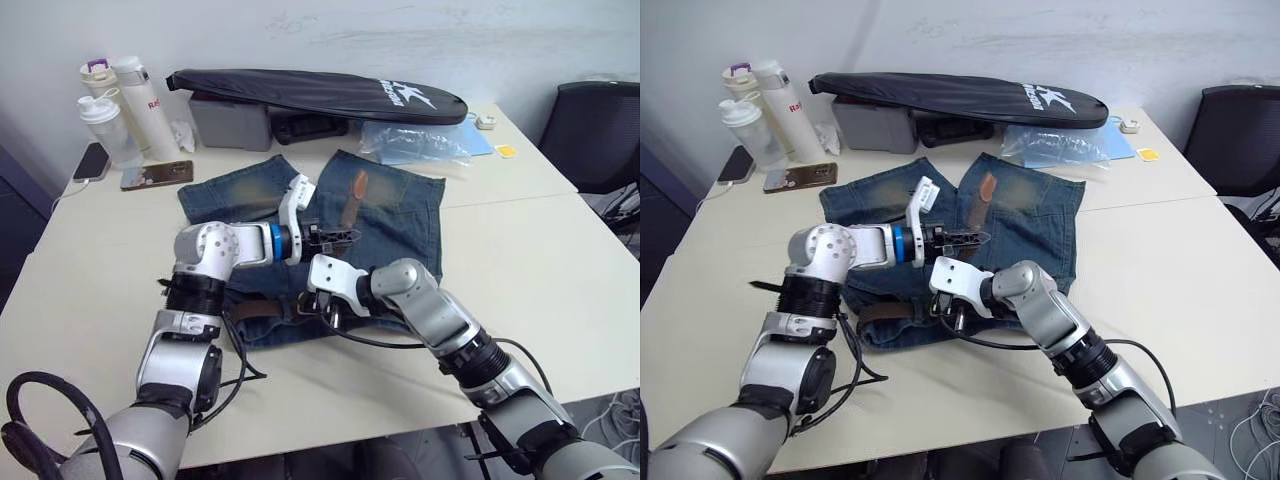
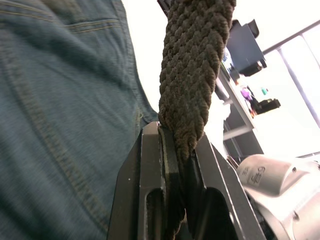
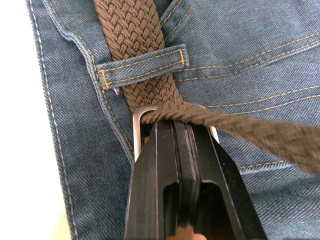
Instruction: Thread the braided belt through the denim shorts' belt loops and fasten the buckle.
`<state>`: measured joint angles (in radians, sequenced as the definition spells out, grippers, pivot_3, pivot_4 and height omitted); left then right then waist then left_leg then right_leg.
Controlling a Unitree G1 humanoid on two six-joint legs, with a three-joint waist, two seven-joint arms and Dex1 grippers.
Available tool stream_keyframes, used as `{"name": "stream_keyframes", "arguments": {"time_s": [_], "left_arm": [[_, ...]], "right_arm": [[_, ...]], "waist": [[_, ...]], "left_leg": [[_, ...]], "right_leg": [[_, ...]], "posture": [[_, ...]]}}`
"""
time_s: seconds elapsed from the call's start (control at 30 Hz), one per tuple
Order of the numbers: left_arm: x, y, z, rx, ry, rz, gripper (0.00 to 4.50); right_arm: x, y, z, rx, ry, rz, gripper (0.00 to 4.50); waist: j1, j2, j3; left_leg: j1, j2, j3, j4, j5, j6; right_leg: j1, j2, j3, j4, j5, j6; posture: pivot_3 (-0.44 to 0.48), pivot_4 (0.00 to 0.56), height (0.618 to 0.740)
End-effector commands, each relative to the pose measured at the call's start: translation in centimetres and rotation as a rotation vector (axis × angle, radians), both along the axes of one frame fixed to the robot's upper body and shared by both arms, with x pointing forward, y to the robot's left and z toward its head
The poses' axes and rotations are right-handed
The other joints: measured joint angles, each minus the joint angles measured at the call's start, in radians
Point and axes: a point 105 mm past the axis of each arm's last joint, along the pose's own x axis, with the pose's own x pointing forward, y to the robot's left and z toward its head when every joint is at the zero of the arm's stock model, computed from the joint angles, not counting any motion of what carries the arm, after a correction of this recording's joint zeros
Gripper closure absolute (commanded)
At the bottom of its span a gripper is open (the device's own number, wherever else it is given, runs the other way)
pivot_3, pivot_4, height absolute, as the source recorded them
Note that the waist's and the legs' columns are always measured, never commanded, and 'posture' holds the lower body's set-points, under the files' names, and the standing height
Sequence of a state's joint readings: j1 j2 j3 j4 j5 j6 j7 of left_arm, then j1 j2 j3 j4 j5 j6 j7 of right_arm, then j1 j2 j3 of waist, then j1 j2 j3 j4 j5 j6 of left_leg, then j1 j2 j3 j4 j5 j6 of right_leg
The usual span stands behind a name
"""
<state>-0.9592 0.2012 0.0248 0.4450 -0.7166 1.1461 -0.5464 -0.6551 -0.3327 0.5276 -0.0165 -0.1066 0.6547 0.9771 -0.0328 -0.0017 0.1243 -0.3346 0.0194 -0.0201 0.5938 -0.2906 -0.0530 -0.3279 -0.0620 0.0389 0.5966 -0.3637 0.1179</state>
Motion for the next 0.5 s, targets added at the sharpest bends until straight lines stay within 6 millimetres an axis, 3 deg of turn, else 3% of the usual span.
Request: {"name": "stream_keyframes", "arguments": {"time_s": [0.03,0.5], "left_arm": [[-0.3,-2.5,5.5,-0.142,-0.179,-0.092,4.5],[-2.0,-7.6,5.4,-0.214,-0.148,-0.238,4.5]], "right_arm": [[-2.9,-1.9,-7.9,-0.215,0.228,-0.037,4.47],[-2.9,-0.7,-7.2,-0.186,0.163,0.04,4.47]], "waist": [[0.002,0.0,0.0],[0.005,-0.001,0.001]], "left_leg": [[0.0,0.0,0.0,0.0,0.0,0.0],[0.0,-0.002,-0.002,0.0,0.001,0.001]], "right_leg": [[0.0,0.0,0.0,0.0,0.0,0.0],[0.001,-0.001,-0.002,0.0,0.0,0.0]], "posture": [[0.0,0.15,0.74],[0.0,0.15,0.74]]}}
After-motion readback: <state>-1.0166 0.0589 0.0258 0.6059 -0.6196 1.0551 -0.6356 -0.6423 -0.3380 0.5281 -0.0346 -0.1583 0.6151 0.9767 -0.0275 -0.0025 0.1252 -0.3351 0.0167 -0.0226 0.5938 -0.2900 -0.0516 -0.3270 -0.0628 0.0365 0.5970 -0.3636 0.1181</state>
